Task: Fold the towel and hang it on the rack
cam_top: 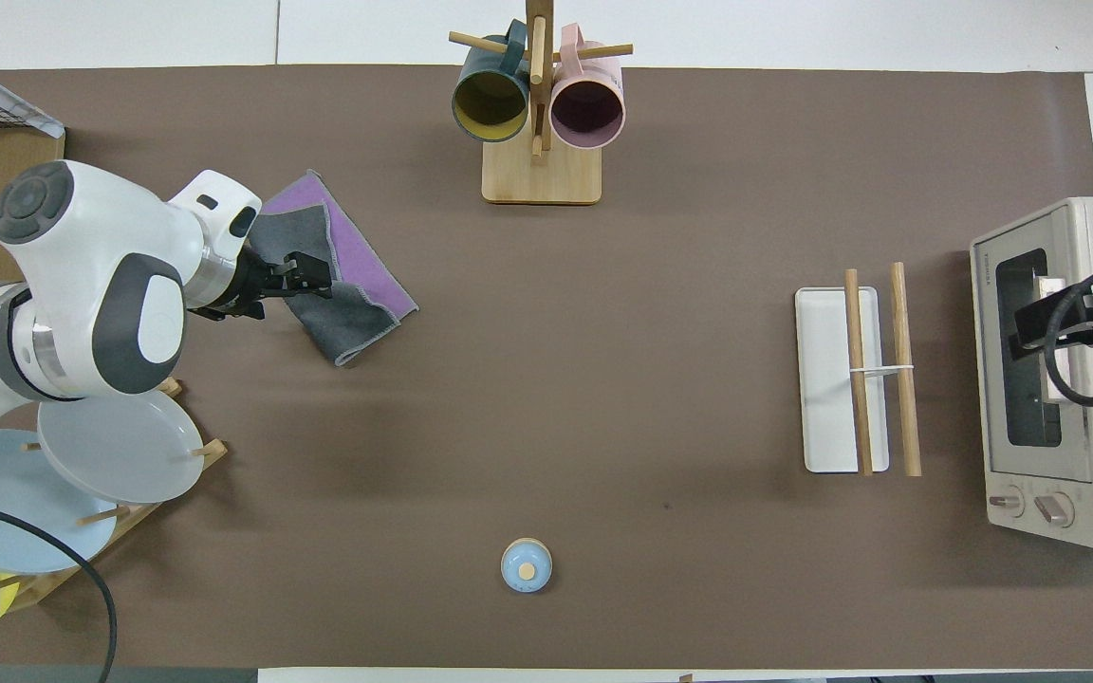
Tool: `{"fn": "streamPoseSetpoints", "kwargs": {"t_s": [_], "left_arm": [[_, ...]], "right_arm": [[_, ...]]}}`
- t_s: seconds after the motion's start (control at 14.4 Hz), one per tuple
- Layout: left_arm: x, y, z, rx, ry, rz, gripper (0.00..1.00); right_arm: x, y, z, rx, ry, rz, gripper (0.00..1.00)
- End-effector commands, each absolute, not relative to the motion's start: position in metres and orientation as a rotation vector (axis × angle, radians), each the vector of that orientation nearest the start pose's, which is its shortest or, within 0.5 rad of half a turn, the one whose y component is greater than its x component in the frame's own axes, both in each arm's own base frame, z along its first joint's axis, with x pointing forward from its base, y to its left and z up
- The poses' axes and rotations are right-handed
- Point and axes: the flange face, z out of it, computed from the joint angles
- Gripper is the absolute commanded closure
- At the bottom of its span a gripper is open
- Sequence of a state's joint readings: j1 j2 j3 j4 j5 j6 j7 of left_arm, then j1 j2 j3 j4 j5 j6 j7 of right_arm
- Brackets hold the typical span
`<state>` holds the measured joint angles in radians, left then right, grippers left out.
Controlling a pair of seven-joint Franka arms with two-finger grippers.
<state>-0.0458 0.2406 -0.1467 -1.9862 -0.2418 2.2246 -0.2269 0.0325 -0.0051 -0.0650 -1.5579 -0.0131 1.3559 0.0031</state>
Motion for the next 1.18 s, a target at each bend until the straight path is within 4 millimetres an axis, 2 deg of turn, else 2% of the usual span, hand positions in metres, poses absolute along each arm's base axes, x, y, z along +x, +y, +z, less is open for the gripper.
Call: {"fn": "streamPoseSetpoints", "kwargs": {"t_s": [0.0,0.14,0.28,0.63,0.97,1.11], "left_arm": [[0.547,-0.103,0.316,-3.417,-0.508,0.007,0.0],[0.534,-0.099,0.307,-3.452,-0.665,-0.014,0.0],[0.53,-0.096,0.301,-3.451,-0.706,-0.012,0.01],[0.53,-0.107,0.29,-3.466,-0.794,-0.065,0.25],[0.532,-0.111,0.287,-3.465,-0.804,-0.091,0.47],[0.531,-0.119,0.28,-3.462,-0.787,-0.094,0.66]], "right_arm": [[0.521,-0.019,0.617,-3.113,0.03,0.309,0.0],[0.521,-0.019,0.617,-3.113,0.03,0.311,0.0],[0.521,-0.018,0.617,-3.111,0.025,0.313,0.0],[0.521,-0.018,0.617,-3.112,0.025,0.308,0.0],[0.521,-0.018,0.617,-3.112,0.027,0.308,0.0],[0.521,-0.018,0.617,-3.11,0.027,0.308,0.0]]}}
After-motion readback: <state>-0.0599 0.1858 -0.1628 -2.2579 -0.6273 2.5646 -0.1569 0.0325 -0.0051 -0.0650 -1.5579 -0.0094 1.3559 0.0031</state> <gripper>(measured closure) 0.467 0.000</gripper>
